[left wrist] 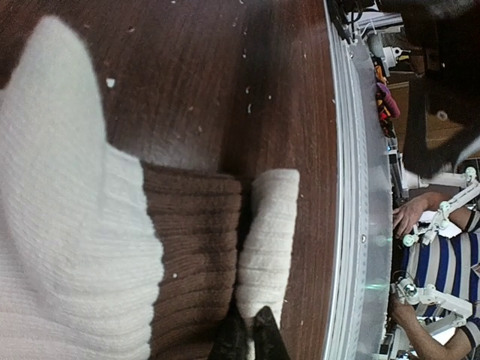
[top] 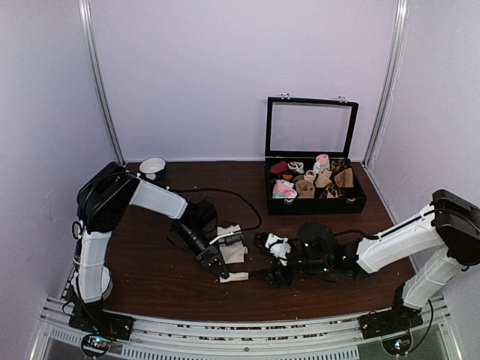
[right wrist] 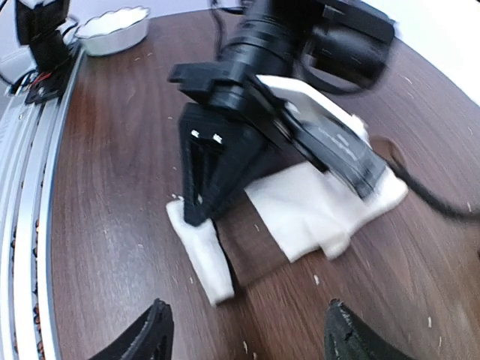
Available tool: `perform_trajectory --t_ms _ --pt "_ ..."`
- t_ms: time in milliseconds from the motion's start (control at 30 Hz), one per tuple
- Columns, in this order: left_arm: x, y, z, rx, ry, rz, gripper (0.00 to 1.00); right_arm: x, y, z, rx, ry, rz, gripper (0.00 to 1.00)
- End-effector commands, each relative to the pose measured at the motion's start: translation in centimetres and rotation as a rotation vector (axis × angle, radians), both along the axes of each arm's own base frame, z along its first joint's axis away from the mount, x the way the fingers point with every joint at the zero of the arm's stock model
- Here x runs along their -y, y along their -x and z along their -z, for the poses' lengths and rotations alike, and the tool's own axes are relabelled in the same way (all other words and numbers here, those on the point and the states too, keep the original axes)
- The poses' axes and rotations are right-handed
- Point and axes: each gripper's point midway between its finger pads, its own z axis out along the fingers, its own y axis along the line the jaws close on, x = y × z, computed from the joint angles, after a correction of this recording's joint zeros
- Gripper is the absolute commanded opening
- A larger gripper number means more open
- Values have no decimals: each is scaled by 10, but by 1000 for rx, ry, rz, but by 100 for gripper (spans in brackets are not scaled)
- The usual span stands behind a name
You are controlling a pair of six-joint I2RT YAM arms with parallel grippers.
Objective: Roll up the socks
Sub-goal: Roll the sock at the center of the board.
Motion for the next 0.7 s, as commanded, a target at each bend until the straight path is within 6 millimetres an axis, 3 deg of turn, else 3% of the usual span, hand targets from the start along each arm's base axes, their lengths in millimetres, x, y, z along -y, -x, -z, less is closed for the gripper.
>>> perform_trajectory --t_ms 0,133,300,667 --pt "-23 2 41 -38 -145 1 0 -40 18 1 76 53 -227 66" --pt "-25 0 42 -45 -138 -3 0 -56 23 16 62 81 -297 57" --pt "-24 -1 40 -48 -126 1 0 -63 22 38 47 129 -335 41" --pt "-23 1 37 -55 -115 5 0 -56 5 66 29 186 -297 31"
